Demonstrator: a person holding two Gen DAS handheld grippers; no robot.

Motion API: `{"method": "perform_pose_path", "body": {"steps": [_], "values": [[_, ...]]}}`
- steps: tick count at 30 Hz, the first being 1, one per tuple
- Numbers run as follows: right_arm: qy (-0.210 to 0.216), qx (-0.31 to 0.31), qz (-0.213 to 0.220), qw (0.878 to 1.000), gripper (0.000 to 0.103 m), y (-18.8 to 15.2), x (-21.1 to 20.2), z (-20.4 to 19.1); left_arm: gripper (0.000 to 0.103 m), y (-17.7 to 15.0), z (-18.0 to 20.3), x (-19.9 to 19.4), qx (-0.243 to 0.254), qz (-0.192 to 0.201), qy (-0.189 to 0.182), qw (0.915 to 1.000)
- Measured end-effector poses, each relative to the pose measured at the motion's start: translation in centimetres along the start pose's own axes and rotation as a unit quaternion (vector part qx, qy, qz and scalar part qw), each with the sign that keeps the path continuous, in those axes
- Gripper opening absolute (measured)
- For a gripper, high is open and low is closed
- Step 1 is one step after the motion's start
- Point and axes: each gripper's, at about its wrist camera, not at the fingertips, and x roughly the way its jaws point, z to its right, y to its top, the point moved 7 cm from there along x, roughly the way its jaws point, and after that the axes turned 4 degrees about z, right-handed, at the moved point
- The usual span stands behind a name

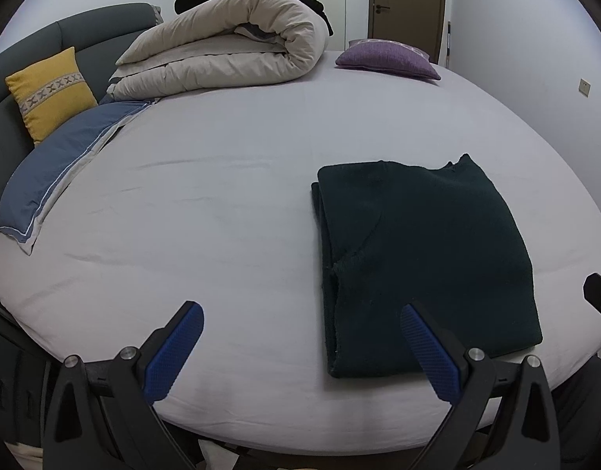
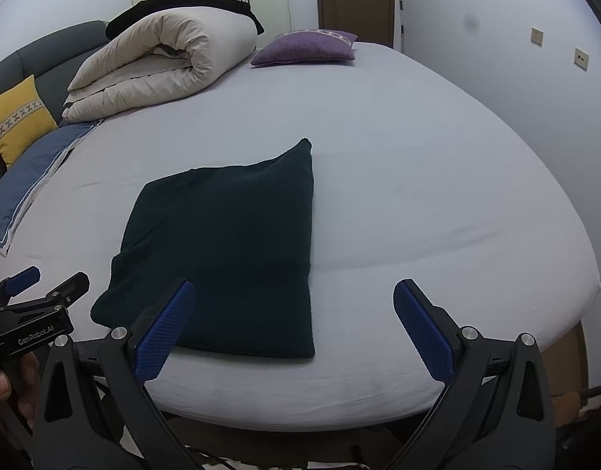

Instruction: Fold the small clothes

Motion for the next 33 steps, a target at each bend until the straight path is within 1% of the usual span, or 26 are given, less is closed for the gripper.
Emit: {"method": "perform_pose_path", "body": {"steps": [12,33], "values": [[0.008,-0.005,-0.006,1.0,0.103,0.2,-0.4,-0.7,0.103,0.1,-0.2,0.0,0.0,0.001,0.0,1.0],[0.007,-0.008,-0.007,1.0,0.103,-0.3,-0.6,-1.8,0.103,-0.3,0.5,-0.2,0.005,-0.002,-0.005,1.0]]}}
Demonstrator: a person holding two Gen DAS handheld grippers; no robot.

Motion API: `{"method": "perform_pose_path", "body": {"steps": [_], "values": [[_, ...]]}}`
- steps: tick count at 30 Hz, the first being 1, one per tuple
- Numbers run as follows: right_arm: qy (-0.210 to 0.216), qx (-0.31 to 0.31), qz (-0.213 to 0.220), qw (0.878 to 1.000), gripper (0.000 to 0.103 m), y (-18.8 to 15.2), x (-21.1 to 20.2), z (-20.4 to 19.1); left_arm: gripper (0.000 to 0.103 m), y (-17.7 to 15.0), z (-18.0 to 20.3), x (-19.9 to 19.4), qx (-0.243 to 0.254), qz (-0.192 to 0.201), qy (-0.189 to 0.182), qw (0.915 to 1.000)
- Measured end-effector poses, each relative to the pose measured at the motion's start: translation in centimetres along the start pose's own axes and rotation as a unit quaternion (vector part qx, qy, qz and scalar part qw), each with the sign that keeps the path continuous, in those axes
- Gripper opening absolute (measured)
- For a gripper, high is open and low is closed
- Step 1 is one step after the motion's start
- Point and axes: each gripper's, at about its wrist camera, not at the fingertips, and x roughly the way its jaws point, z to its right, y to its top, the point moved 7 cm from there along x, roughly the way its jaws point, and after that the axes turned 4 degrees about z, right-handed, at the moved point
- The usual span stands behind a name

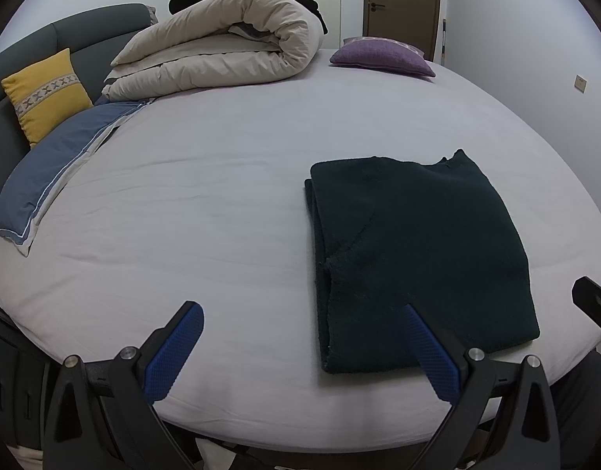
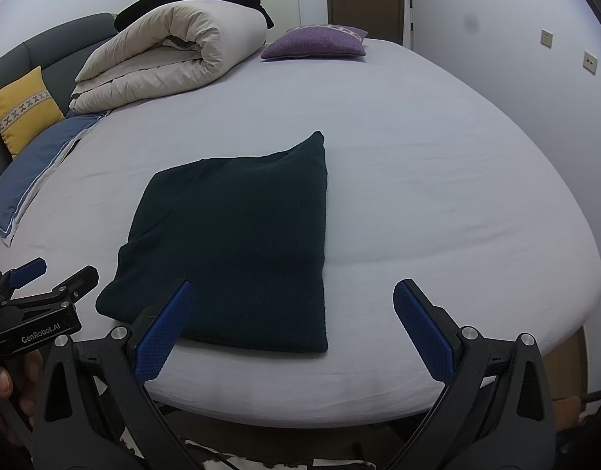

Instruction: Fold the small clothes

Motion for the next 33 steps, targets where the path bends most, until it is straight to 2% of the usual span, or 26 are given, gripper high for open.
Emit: {"method": "perform_pose_path", "body": {"steps": [33], "values": [[0.008,-0.009,-0.009,1.0,0.103,-0.12,0.63,0.11,0.103,-0.07,-0.67,0.71,0.0,-0.006,0.003,1.0]]}}
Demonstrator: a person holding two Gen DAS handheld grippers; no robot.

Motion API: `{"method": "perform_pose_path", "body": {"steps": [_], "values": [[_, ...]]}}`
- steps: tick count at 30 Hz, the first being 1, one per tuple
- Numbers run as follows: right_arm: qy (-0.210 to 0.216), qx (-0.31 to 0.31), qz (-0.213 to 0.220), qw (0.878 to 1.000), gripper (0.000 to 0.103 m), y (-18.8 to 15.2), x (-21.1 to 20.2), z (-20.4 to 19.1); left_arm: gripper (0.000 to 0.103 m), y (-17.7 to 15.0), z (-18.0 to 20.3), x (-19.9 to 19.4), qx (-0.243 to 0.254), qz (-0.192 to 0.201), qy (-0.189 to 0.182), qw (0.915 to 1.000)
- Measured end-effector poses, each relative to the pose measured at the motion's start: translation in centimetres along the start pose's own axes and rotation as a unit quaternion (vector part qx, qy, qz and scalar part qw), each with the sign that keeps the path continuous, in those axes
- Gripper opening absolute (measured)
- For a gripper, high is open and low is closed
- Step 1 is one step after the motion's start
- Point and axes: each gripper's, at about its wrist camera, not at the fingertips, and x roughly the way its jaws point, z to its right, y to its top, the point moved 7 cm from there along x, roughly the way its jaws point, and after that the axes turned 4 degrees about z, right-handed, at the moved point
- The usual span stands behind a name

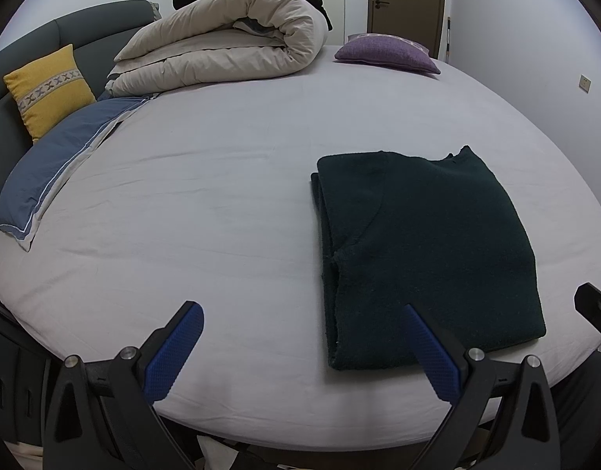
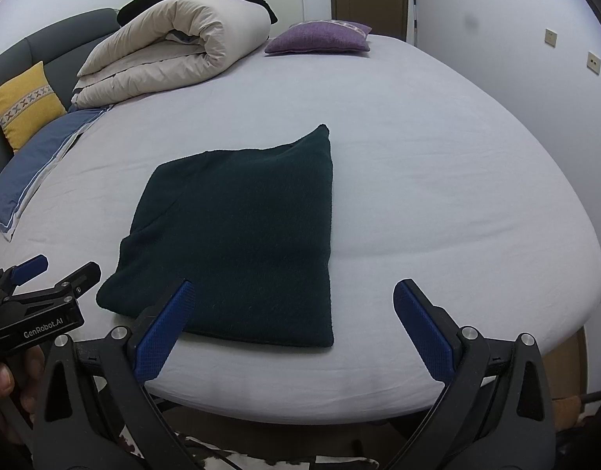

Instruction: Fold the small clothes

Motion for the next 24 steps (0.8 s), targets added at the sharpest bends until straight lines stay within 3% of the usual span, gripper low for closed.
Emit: {"method": "perform_pose_path", "body": {"steps": [24], "values": [[0.002,0.0,-0.001,1.0,0.103,0.02,0.05,-0.06,0.103,-0.17,-0.12,0.08,0.001,-0.001,0.0,1.0]]}}
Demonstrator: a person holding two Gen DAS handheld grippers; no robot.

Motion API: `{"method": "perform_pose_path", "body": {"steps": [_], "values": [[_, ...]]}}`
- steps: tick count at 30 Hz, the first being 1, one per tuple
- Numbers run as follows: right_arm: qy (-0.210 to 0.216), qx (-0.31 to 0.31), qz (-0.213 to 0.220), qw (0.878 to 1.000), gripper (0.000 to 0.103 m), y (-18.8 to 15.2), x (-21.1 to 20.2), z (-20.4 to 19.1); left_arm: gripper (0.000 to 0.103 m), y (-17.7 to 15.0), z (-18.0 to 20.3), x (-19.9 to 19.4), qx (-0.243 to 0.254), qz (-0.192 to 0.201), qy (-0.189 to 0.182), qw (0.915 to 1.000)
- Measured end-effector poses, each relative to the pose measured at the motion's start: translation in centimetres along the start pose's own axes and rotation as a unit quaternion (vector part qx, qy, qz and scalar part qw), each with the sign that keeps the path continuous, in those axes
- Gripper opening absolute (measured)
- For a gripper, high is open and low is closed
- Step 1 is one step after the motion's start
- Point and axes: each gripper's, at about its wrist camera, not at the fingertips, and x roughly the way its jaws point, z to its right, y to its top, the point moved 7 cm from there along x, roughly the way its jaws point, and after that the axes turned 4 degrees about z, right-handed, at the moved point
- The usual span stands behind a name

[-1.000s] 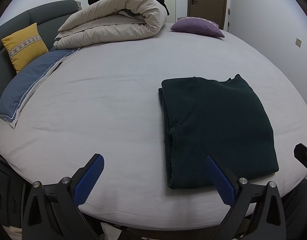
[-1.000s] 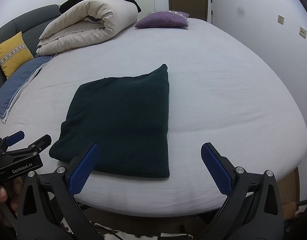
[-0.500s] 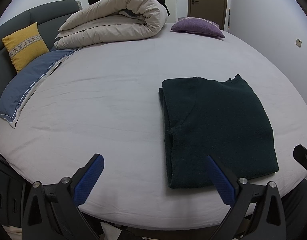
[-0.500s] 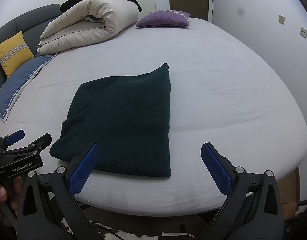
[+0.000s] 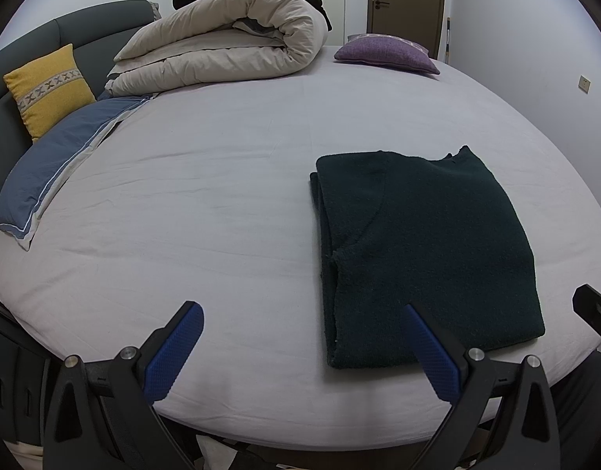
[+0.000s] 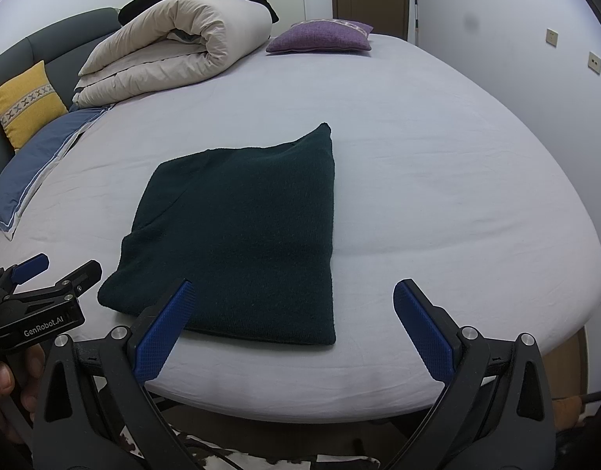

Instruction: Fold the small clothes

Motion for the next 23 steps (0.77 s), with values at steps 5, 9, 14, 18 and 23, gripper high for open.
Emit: {"method": "perform_pose_path", "body": {"steps": [5,9,14,18,23], "values": [[0.0,0.0,0.0,1.0,0.103,0.01,0.0,0.01,0.103,-0.18,0.01,0.0,-0.001,-0.002,-0.002,1.0],[0.0,0.001,0.0,1.0,0.103,-0.01,0.04,-0.01,0.103,-0.23,0.05,-0.05,-0.003,-0.004,-0.001,1.0],[0.001,0.001,-0.001,1.0,0.103,-0.02,0.04,-0.03,0.103,-0.25,0.13,-0.09,-0.004,-0.006,-0.003,1.0],[0.004,-0.001,-0.002,1.0,0.103,-0.15,0.09,-0.21,0.103,-0.31,0.08,-0.09,-0.007,-0.007,-0.005,0.9999],[0.004,-0.001,-0.002,1.0,0.103,-0.15,0.13,-0.17,0.103,-0.02,-0.06,-0.25,-0.006,0.002,-0.005,1.0]]}}
